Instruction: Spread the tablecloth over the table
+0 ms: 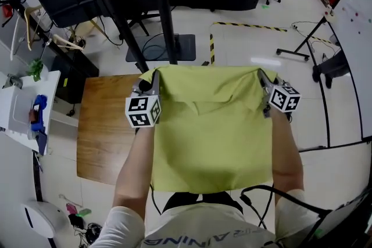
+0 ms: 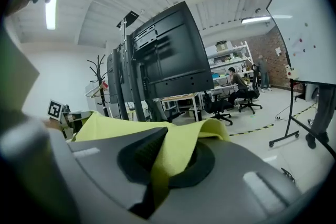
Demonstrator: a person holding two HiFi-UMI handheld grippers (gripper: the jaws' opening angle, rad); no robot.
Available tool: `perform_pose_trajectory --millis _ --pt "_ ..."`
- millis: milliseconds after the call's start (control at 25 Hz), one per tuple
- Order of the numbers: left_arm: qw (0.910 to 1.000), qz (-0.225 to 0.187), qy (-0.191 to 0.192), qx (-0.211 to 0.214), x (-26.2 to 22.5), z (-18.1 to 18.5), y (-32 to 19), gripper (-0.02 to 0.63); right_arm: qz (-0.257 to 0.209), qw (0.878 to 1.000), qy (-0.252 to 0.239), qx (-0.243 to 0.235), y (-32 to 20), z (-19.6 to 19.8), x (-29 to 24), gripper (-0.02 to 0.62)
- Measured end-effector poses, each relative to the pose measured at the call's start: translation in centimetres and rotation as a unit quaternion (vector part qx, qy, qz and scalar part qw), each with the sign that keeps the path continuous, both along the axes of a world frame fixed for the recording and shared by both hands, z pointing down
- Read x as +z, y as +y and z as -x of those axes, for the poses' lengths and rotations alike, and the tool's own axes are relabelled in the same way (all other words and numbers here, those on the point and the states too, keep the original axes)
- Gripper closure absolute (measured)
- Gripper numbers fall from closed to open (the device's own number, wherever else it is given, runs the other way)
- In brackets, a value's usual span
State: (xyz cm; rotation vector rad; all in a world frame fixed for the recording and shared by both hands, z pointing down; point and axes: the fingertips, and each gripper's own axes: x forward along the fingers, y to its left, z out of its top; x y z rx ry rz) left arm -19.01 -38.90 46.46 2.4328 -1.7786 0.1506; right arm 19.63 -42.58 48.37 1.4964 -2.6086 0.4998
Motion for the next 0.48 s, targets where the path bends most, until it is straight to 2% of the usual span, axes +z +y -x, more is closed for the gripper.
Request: perform_pose_trajectory --millis 480 --pt "0.9994 0.022 -0.025 0.006 6.3 -1.3 -8.9 0.597 -0.007 1.0 0.01 -0.013 -7.7 -1.1 4.9 0.586"
